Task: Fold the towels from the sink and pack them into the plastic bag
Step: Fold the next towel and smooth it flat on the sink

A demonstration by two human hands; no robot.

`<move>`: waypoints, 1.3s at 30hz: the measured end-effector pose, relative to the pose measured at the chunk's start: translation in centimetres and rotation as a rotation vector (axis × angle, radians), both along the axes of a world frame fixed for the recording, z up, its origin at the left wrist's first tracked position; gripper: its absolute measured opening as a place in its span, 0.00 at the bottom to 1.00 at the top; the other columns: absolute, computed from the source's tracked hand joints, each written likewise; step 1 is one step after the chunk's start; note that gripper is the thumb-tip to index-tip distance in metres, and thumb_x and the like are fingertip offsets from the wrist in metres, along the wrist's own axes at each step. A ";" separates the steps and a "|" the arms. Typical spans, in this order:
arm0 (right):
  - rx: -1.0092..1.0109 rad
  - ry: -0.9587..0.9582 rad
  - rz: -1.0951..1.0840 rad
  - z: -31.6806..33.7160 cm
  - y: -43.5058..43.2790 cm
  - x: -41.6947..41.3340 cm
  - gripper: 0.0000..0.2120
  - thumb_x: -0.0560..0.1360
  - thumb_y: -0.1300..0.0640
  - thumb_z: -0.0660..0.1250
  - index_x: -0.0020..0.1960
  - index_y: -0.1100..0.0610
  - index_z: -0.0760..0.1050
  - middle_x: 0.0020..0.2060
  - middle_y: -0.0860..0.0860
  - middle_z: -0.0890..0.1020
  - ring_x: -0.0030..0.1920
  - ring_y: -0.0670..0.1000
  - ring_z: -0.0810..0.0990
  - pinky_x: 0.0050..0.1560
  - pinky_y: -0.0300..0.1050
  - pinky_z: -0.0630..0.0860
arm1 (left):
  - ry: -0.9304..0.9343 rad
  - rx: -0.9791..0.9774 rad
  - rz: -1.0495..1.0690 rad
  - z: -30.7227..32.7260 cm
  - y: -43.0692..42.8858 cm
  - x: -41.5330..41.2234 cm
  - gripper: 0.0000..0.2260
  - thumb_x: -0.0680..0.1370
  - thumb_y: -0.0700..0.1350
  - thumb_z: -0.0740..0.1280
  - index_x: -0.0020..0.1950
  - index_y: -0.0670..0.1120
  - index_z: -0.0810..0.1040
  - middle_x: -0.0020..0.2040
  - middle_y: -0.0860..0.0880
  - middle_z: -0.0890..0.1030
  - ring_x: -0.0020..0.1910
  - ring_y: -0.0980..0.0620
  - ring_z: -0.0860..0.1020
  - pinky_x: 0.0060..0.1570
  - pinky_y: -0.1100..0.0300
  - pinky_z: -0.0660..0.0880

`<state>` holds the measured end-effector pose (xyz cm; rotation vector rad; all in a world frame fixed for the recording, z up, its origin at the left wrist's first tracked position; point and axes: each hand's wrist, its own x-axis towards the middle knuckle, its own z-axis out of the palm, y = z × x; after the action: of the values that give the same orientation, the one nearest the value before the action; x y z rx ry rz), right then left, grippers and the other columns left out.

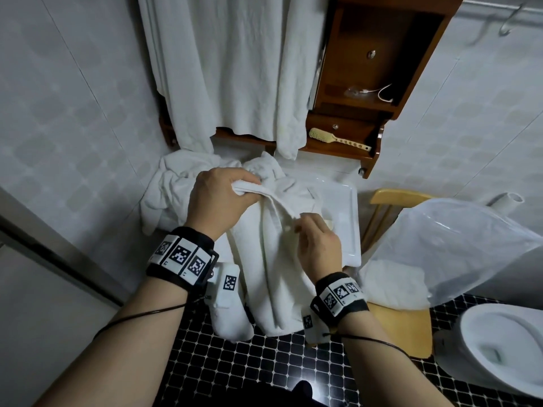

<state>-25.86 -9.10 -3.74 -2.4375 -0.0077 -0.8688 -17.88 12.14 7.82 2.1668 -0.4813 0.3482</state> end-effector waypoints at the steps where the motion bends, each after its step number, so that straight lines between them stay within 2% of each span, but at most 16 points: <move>1: -0.064 0.026 -0.011 -0.4 -0.1 -0.1 0.10 0.77 0.65 0.71 0.50 0.50 0.80 0.53 0.47 0.82 0.36 0.53 0.80 0.32 0.41 0.68 | -0.004 -0.004 -0.013 -0.1 -0.3 0.0 0.09 0.69 0.53 0.83 0.47 0.57 0.89 0.42 0.59 0.87 0.43 0.55 0.85 0.45 0.50 0.82; 3: -0.145 0.131 -0.049 -0.6 -0.1 -0.1 0.08 0.79 0.59 0.70 0.53 0.48 0.83 0.55 0.49 0.82 0.35 0.56 0.80 0.30 0.45 0.74 | -0.012 0.007 -0.045 -0.2 -1.0 0.0 0.08 0.70 0.54 0.82 0.46 0.58 0.89 0.42 0.59 0.87 0.43 0.55 0.85 0.44 0.50 0.82; 4: -0.148 0.196 -0.045 -0.6 0.0 0.1 0.07 0.79 0.58 0.68 0.53 0.49 0.82 0.51 0.50 0.80 0.34 0.59 0.79 0.30 0.48 0.74 | -0.017 0.013 -0.054 -0.2 -1.3 0.0 0.08 0.70 0.54 0.82 0.46 0.58 0.88 0.41 0.59 0.87 0.43 0.55 0.84 0.44 0.50 0.82; 6: -0.099 0.336 0.011 -0.4 0.4 0.5 0.05 0.76 0.56 0.65 0.45 0.53 0.79 0.41 0.51 0.74 0.35 0.61 0.77 0.32 0.48 0.70 | -0.024 0.016 -0.054 -0.3 -1.9 0.0 0.07 0.70 0.54 0.81 0.46 0.59 0.88 0.40 0.59 0.86 0.42 0.54 0.84 0.43 0.50 0.82; 9: -0.058 0.553 0.157 -0.4 0.7 1.1 0.12 0.71 0.48 0.70 0.34 0.51 0.71 0.37 0.51 0.71 0.39 0.58 0.76 0.39 0.49 0.72 | -0.020 0.039 -0.048 -0.5 -2.5 0.0 0.06 0.70 0.54 0.80 0.46 0.59 0.88 0.41 0.58 0.87 0.42 0.54 0.84 0.44 0.50 0.82; 12: 0.049 0.574 0.248 -1.4 0.2 1.2 0.22 0.76 0.51 0.71 0.28 0.49 0.64 0.28 0.50 0.70 0.31 0.51 0.70 0.36 0.47 0.65 | -0.013 0.041 0.000 -0.4 -2.4 0.0 0.07 0.71 0.52 0.81 0.46 0.59 0.88 0.42 0.57 0.87 0.43 0.53 0.84 0.45 0.50 0.83; 14: 0.135 0.574 0.219 -2.0 -0.6 1.2 0.20 0.78 0.50 0.71 0.30 0.54 0.71 0.25 0.51 0.72 0.29 0.51 0.71 0.34 0.49 0.68 | -0.022 0.049 0.058 -0.4 -2.0 0.2 0.07 0.71 0.51 0.82 0.47 0.58 0.88 0.42 0.56 0.87 0.43 0.52 0.83 0.44 0.50 0.82; 16: 0.179 0.540 0.203 -2.3 -1.4 0.9 0.18 0.79 0.48 0.70 0.35 0.57 0.78 0.26 0.52 0.75 0.31 0.53 0.74 0.37 0.50 0.73 | -0.028 0.047 0.113 -0.4 -1.6 0.3 0.07 0.71 0.50 0.82 0.47 0.58 0.88 0.43 0.56 0.87 0.43 0.51 0.83 0.45 0.50 0.82; 19: 0.178 0.429 0.157 -1.8 -1.7 0.6 0.13 0.77 0.49 0.70 0.38 0.55 0.81 0.27 0.50 0.79 0.33 0.51 0.78 0.38 0.48 0.76 | -0.028 0.023 0.184 -0.5 -1.1 0.6 0.07 0.72 0.52 0.81 0.49 0.57 0.88 0.44 0.56 0.87 0.45 0.50 0.84 0.45 0.50 0.82; 22: 0.146 0.415 0.121 -1.4 -1.4 0.5 0.15 0.73 0.45 0.67 0.34 0.55 0.74 0.26 0.48 0.75 0.32 0.49 0.75 0.35 0.46 0.73 | -0.043 0.022 0.274 -0.1 -0.7 0.7 0.07 0.73 0.52 0.81 0.49 0.56 0.88 0.45 0.55 0.87 0.47 0.48 0.84 0.47 0.49 0.82; 24: 0.051 0.496 0.195 -1.8 -0.9 0.4 0.19 0.73 0.43 0.66 0.31 0.53 0.66 0.26 0.47 0.72 0.31 0.49 0.73 0.34 0.47 0.71 | -0.035 0.016 0.309 0.0 -0.5 0.8 0.06 0.73 0.51 0.80 0.49 0.56 0.88 0.47 0.55 0.87 0.48 0.48 0.83 0.47 0.47 0.82; 26: 0.016 0.613 0.285 -2.3 -0.4 0.4 0.21 0.76 0.42 0.66 0.31 0.51 0.64 0.27 0.46 0.72 0.32 0.50 0.73 0.36 0.47 0.69 | -0.024 0.009 0.329 0.0 -0.7 0.6 0.06 0.74 0.50 0.80 0.49 0.56 0.88 0.47 0.55 0.87 0.48 0.47 0.84 0.48 0.47 0.82; 30: -0.090 0.918 0.366 -3.6 -0.4 0.3 0.25 0.83 0.38 0.63 0.35 0.53 0.66 0.33 0.51 0.74 0.41 0.58 0.77 0.42 0.47 0.67 | -0.064 -0.008 0.366 0.1 -0.6 0.5 0.06 0.74 0.48 0.80 0.50 0.54 0.88 0.49 0.54 0.88 0.49 0.47 0.84 0.48 0.51 0.81; 34: -0.045 1.151 0.402 -4.9 -1.8 -0.5 0.25 0.81 0.34 0.65 0.40 0.54 0.71 0.39 0.51 0.77 0.42 0.53 0.78 0.47 0.50 0.75 | -0.078 -0.015 0.392 0.2 0.0 1.1 0.06 0.75 0.48 0.79 0.51 0.53 0.88 0.50 0.54 0.88 0.49 0.48 0.84 0.49 0.52 0.81; 37: -0.025 1.249 0.463 -5.1 -2.3 -1.3 0.19 0.80 0.40 0.69 0.52 0.58 0.81 0.51 0.55 0.84 0.52 0.55 0.83 0.58 0.54 0.80 | -0.070 -0.029 0.407 0.3 0.0 1.1 0.06 0.74 0.46 0.79 0.51 0.53 0.88 0.50 0.54 0.88 0.49 0.48 0.84 0.49 0.52 0.81; 39: -0.006 1.293 0.489 -6.1 -2.6 -1.6 0.15 0.80 0.47 0.71 0.56 0.59 0.82 0.53 0.56 0.86 0.56 0.58 0.84 0.60 0.56 0.80 | -0.062 -0.035 0.420 0.5 -0.1 1.2 0.06 0.75 0.46 0.79 0.51 0.53 0.88 0.49 0.53 0.88 0.49 0.47 0.84 0.49 0.52 0.81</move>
<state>-27.50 -11.70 -9.86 -2.3849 -0.1184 0.9458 -16.68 12.00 8.31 2.2188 -0.0464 0.6491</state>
